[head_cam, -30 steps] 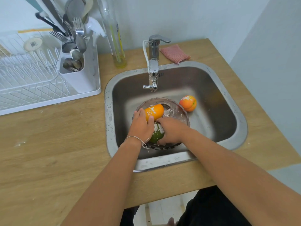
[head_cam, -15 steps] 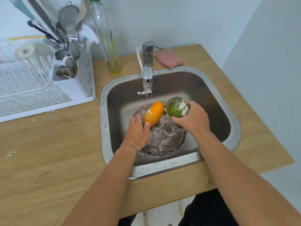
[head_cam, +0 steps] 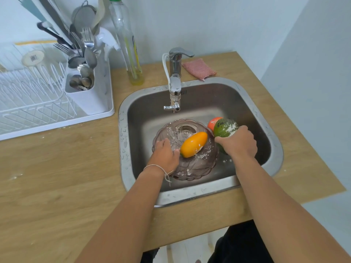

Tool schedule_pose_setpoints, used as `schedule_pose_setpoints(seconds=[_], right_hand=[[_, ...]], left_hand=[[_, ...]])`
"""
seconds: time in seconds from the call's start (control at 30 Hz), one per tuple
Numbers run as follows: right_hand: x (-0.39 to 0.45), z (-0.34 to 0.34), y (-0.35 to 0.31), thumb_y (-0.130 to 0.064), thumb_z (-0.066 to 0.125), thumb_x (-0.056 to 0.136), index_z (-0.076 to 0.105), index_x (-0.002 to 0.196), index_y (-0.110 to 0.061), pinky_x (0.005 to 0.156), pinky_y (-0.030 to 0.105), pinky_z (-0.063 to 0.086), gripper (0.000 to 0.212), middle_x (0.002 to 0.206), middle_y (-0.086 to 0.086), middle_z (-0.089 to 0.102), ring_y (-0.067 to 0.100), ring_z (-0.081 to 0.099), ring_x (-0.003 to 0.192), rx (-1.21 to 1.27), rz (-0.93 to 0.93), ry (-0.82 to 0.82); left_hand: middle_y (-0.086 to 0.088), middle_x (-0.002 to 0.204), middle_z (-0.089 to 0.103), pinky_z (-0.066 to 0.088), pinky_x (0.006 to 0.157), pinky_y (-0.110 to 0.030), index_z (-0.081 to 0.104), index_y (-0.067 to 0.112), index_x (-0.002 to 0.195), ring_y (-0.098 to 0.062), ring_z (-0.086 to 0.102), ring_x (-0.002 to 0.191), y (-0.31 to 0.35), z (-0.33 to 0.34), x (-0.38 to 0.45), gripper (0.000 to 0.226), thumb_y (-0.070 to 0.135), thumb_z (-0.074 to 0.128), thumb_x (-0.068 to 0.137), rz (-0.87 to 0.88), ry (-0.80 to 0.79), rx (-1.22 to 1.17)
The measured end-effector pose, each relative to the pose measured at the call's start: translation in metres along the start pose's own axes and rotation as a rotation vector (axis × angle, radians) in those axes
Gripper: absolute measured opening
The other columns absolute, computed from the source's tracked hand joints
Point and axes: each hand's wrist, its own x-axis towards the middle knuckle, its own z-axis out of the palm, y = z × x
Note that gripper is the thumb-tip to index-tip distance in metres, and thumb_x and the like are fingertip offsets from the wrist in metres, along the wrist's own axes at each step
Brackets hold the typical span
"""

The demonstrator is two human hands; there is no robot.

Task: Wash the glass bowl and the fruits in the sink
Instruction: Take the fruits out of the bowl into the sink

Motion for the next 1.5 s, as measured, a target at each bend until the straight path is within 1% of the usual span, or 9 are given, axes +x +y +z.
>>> schedule_pose_setpoints(seconds=[0.4,0.6,0.73,0.8,0.87,1.07,1.23,1.37,1.5], right_hand=[[0.003,-0.001,0.007,-0.047,0.089,0.069,0.059,0.13,-0.005,0.078,0.037,0.047,0.08,0.126,0.018,0.067,0.04,0.064,0.114,-0.119,0.084,-0.208],[-0.002,0.003,0.004,-0.053,0.084,0.071,0.052,0.136,-0.006,0.09,0.044,0.05,0.086,0.136,0.019,0.056,0.04,0.055,0.123,-0.167,0.057,-0.139],[-0.015,0.024,-0.011,-0.035,0.076,0.069,0.056,0.129,-0.005,0.09,0.046,0.048,0.07,0.121,0.018,0.059,0.04,0.056,0.109,-0.232,-0.648,0.123],[-0.017,0.04,-0.018,-0.031,0.074,0.061,0.058,0.132,-0.005,0.096,0.046,0.049,0.077,0.126,0.015,0.063,0.038,0.06,0.116,-0.334,-0.978,0.024],[-0.013,0.055,-0.02,-0.032,0.077,0.059,0.054,0.142,-0.007,0.105,0.049,0.045,0.089,0.139,0.013,0.06,0.036,0.056,0.129,-0.481,-1.084,-0.096],[-0.005,0.063,-0.031,-0.047,0.073,0.078,0.041,0.146,-0.023,0.097,0.044,0.041,0.08,0.134,0.004,0.057,0.028,0.055,0.123,-0.651,-0.982,-0.15],[0.01,0.044,-0.026,-0.048,0.074,0.071,0.055,0.132,-0.021,0.09,0.045,0.046,0.069,0.12,0.008,0.06,0.033,0.057,0.11,-0.208,-0.669,0.068],[0.029,0.025,-0.011,-0.053,0.077,0.074,0.05,0.141,-0.015,0.091,0.046,0.047,0.082,0.126,0.016,0.056,0.039,0.054,0.113,0.025,-0.29,0.188],[0.036,0.024,-0.006,-0.049,0.074,0.079,0.042,0.15,-0.012,0.098,0.049,0.043,0.086,0.134,0.019,0.052,0.042,0.05,0.12,0.062,-0.214,0.192]], left_hand=[[-0.024,0.135,0.048,0.038,0.11,-0.049,0.048,0.002,0.125,-0.04,0.04,0.133,-0.01,-0.001,0.005,0.041,0.033,0.047,0.098,-0.081,0.08,0.062],[-0.021,0.143,0.044,0.025,0.12,-0.051,0.042,0.005,0.134,-0.043,0.025,0.146,-0.004,0.006,0.003,0.046,0.032,0.047,0.098,0.011,0.016,0.122],[-0.019,0.141,0.045,0.025,0.12,-0.052,0.043,0.007,0.131,-0.043,0.024,0.145,-0.005,0.005,0.004,0.043,0.032,0.048,0.096,0.028,0.0,0.117],[-0.019,0.141,0.045,0.028,0.118,-0.052,0.042,0.007,0.133,-0.042,0.028,0.143,-0.006,0.005,0.004,0.046,0.032,0.048,0.095,0.016,-0.009,0.116],[-0.018,0.143,0.044,0.028,0.117,-0.051,0.04,0.008,0.137,-0.04,0.03,0.141,-0.007,0.005,0.003,0.049,0.033,0.048,0.095,0.014,-0.007,0.127],[-0.019,0.153,0.033,0.024,0.12,-0.049,0.029,0.007,0.15,-0.038,0.02,0.148,-0.007,0.007,0.003,0.062,0.032,0.049,0.097,0.021,-0.033,0.067],[-0.018,0.152,0.033,0.027,0.119,-0.048,0.033,0.007,0.146,-0.037,0.019,0.15,-0.007,0.006,0.002,0.055,0.031,0.047,0.099,0.019,-0.054,0.03],[-0.016,0.149,0.035,0.031,0.114,-0.045,0.035,0.008,0.144,-0.032,0.028,0.145,-0.004,0.004,0.002,0.051,0.029,0.047,0.099,0.028,-0.048,0.018],[-0.014,0.152,0.034,0.032,0.114,-0.044,0.03,0.01,0.149,-0.03,0.03,0.144,-0.004,0.004,-0.002,0.057,0.028,0.048,0.099,0.031,-0.048,0.001]])
